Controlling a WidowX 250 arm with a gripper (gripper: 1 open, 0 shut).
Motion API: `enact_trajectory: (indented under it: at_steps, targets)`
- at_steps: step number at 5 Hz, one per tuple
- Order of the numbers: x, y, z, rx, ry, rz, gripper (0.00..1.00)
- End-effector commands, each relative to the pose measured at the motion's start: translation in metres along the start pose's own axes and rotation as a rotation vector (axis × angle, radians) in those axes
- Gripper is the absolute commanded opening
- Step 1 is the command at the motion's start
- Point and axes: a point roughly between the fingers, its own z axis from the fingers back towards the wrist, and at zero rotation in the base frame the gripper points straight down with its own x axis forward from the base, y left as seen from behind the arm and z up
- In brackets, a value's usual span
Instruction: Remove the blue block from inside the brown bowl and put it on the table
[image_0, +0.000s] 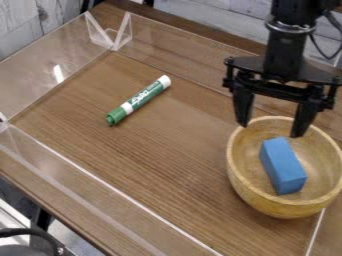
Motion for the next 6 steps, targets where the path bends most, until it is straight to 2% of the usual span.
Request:
enact_trajectory:
  at_steps: [1, 4, 6]
  targets:
    - [0.004, -0.01, 0.01, -0.045, -0.06, 0.005, 1.0]
    - [0.004, -0.022, -0.01, -0.079, -0.073, 0.014, 1.0]
    - [0.007, -0.029, -0.025, -0.099, -0.097, 0.028, 1.0]
